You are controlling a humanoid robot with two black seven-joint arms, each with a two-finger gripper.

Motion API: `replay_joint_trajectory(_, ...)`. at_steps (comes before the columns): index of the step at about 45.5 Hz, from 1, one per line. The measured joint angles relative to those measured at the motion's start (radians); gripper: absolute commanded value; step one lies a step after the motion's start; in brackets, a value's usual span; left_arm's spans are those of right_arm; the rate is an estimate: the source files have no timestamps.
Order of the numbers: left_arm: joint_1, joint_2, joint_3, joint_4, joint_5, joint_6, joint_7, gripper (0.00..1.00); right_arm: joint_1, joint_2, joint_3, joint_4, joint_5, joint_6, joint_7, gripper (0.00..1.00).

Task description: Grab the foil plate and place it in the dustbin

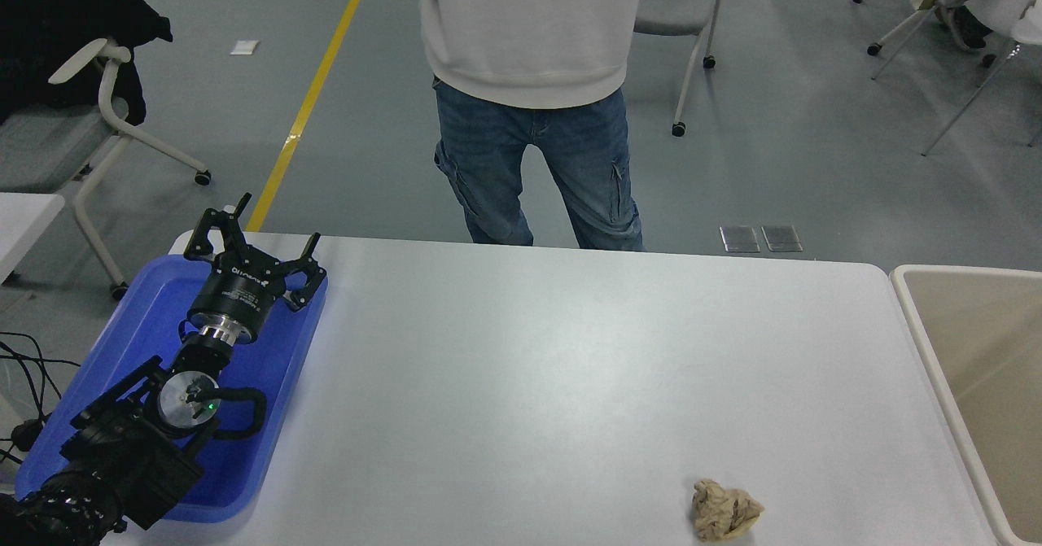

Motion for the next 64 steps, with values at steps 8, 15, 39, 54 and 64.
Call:
replay_joint_trajectory(8,0.0,0.0,0.0,0.0,0.0,0.0,0.0,1.0,0.097,-0.061,-0.009,0.144,0.0,0.039,0.0,1.0)
replay_joint_trajectory(15,0.0,0.0,0.0,0.0,0.0,0.0,0.0,1.0,0.186,-0.098,-0.048,0.233,-0.001,0.103,0.0,1.0)
replay_joint_trajectory(39,0.0,0.0,0.0,0.0,0.0,0.0,0.0,1.0,0.688,-0.086,-0.465,0.424,-0.012,0.67,0.0,1.0)
replay_joint_trajectory(54,0.0,0.0,0.0,0.0,0.0,0.0,0.0,1.0,0.942,0.056,-0.603,0.505,-0.02,0.852,0.0,1.0)
replay_joint_trajectory(64,0.0,0.0,0.0,0.0,0.0,0.0,0.0,1.0,1.069,0.227,-0.641,0.595,-0.023,0.889,0.0,1.0)
